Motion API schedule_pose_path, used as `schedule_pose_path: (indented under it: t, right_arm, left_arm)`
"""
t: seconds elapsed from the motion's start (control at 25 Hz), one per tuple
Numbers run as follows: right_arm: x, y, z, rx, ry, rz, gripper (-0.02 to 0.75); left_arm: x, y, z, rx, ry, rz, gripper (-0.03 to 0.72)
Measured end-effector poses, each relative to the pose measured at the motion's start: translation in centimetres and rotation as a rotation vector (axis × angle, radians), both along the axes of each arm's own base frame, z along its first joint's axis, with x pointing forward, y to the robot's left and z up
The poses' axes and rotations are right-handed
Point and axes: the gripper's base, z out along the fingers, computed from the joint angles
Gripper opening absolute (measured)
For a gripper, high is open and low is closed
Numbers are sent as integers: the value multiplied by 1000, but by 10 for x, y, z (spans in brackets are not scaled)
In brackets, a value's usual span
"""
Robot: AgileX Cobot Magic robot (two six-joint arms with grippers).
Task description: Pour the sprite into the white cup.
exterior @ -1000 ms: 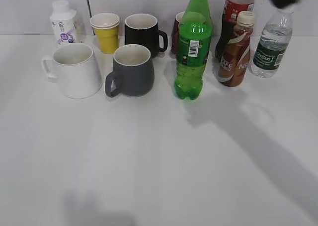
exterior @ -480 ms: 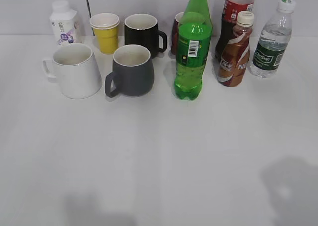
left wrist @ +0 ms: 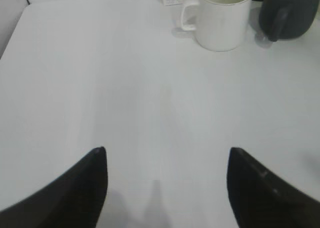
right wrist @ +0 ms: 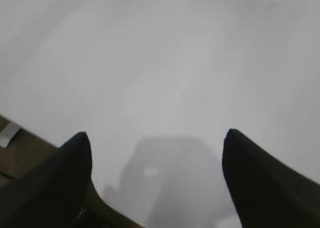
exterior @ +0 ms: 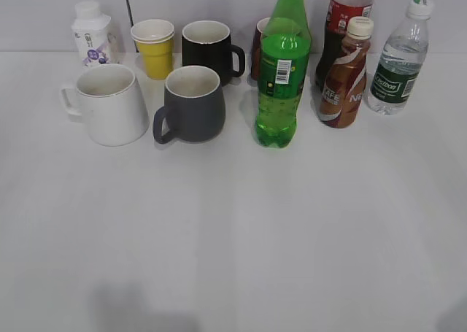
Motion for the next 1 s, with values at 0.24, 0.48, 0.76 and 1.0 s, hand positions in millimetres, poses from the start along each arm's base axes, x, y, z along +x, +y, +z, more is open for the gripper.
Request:
schedule_pose_path:
  t: [0.24,0.48,0.76,1.0]
  right_arm:
    - [0,0,1,5,-11,0,546]
    - [0,-1,1,8,-19,-91,535]
    - [-1,-4,1,10,-33,-431,534]
    - [-13,-6,1,31,-103,-512,533]
  left_arm:
    - [0,0,1,0,-10,-5,529]
    - [0,0,1,2,-10,6,507]
    - [-1,-1,1,3,-11,125,497]
    - [-1,-1,1,3,-11,133,497]
